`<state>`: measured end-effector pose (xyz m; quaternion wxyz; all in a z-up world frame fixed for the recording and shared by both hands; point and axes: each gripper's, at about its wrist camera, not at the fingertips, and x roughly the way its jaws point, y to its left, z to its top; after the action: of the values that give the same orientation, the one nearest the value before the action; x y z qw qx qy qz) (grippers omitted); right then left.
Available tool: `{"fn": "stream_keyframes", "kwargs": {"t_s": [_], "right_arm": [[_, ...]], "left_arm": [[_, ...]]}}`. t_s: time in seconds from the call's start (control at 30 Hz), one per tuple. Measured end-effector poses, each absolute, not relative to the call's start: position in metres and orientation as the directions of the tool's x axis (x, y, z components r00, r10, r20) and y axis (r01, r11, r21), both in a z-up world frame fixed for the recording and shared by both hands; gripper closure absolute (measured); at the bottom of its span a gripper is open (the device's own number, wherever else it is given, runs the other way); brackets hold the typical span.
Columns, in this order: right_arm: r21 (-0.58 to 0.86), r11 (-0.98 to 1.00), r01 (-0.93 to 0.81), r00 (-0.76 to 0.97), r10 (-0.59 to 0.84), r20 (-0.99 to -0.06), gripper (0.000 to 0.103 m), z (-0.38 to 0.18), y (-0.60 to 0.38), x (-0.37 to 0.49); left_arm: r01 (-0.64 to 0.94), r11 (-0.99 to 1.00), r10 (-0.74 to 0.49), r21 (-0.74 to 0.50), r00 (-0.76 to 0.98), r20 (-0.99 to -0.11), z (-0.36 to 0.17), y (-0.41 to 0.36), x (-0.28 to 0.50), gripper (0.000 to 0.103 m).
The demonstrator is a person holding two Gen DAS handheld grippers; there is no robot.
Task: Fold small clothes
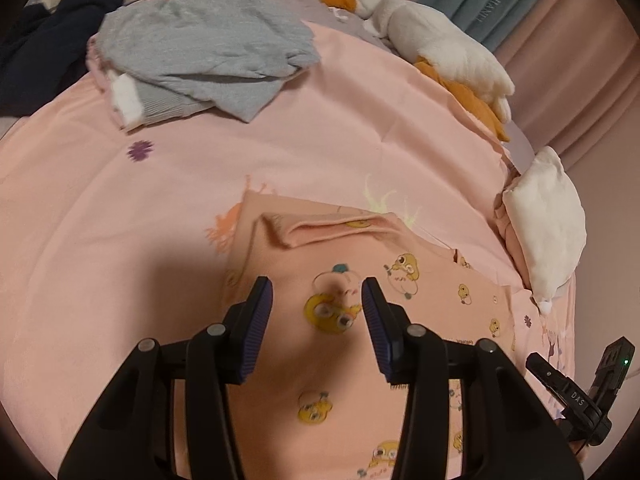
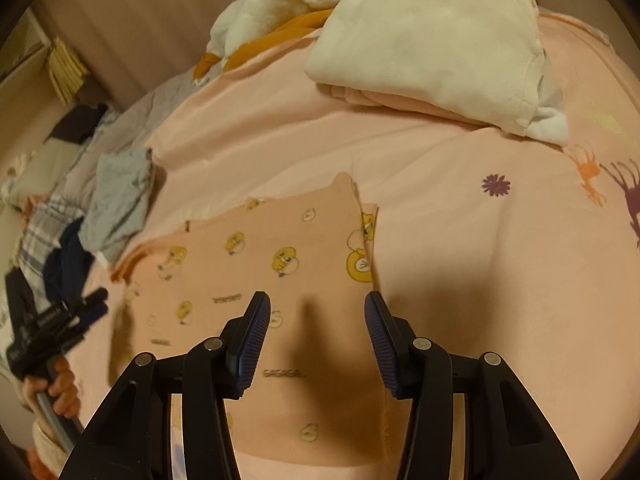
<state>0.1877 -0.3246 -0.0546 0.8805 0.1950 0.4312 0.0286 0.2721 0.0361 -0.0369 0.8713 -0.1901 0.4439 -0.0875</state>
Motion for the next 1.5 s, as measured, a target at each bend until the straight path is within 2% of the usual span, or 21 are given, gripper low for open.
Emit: {"fn": "stream_keyframes", "kwargs": {"t_s": [0.17, 0.33, 0.53, 0.6, 0.67, 0.77, 0.9, 0.97, 1.1, 1.2, 1.33, 1.5], "right_arm": [[0.357, 0.930, 0.086, 0.592, 0.241, -0.769, 0.053, -0.067, -0.317, 0.199], [0.306, 0.950, 0.060, 0.578, 0.217, -0.787, 0.053, -0.071, -0.310, 0.202], [0.320, 0.945, 0.066, 0.583, 0.224, -0.781, 0.053, -0.065, -0.321, 0.193], [0.327, 0.942, 0.075, 0.582, 0.225, -0.782, 0.053, -0.065, -0.326, 0.188], [0.315, 0.945, 0.088, 0.585, 0.207, -0.784, 0.053, -0.064, -0.332, 0.180], [0.324, 0.938, 0.123, 0.586, 0.195, -0.787, 0.053, -0.064, -0.339, 0.170], [0.395, 0.909, 0.136, 0.576, 0.252, -0.778, 0.053, -0.065, -0.342, 0.156], [0.404, 0.904, 0.141, 0.568, 0.261, -0.781, 0.053, -0.066, -0.339, 0.146], [0.438, 0.888, 0.142, 0.561, 0.292, -0.775, 0.050, -0.071, -0.333, 0.124], [0.520, 0.836, 0.175, 0.540, 0.361, -0.761, 0.045, -0.083, -0.332, 0.110], [0.594, 0.779, 0.200, 0.512, 0.434, -0.741, 0.044, -0.096, -0.326, 0.101], [0.632, 0.750, 0.194, 0.522, 0.467, -0.714, 0.044, -0.101, -0.310, 0.096]], "left_arm": [[0.009, 0.950, -0.245, -0.313, 0.642, -0.726, -0.039, 0.018, 0.294, 0.058], [0.011, 0.936, -0.287, -0.353, 0.606, -0.742, -0.053, 0.011, 0.321, 0.058], [-0.098, 0.951, -0.165, -0.293, 0.641, -0.749, -0.050, 0.016, 0.352, 0.058], [-0.149, 0.939, -0.148, -0.311, 0.639, -0.755, -0.042, 0.027, 0.352, 0.058], [-0.119, 0.938, -0.170, -0.326, 0.662, -0.730, -0.029, 0.034, 0.339, 0.057], [-0.074, 0.968, -0.126, -0.240, 0.682, -0.721, -0.011, 0.033, 0.312, 0.056], [-0.026, 0.956, -0.208, -0.291, 0.639, -0.740, -0.004, 0.036, 0.277, 0.054], [-0.034, 0.940, -0.250, -0.339, 0.609, -0.753, -0.007, 0.039, 0.255, 0.048], [-0.017, 0.921, -0.322, -0.389, 0.528, -0.786, -0.021, 0.033, 0.216, 0.045], [-0.016, 0.917, -0.342, -0.398, 0.477, -0.809, -0.033, 0.031, 0.186, 0.033], [-0.036, 0.874, -0.426, -0.484, 0.422, -0.800, -0.052, 0.037, 0.155, 0.029], [-0.111, 0.812, -0.468, -0.573, 0.463, -0.753, -0.067, 0.054, 0.145, 0.025]]}}
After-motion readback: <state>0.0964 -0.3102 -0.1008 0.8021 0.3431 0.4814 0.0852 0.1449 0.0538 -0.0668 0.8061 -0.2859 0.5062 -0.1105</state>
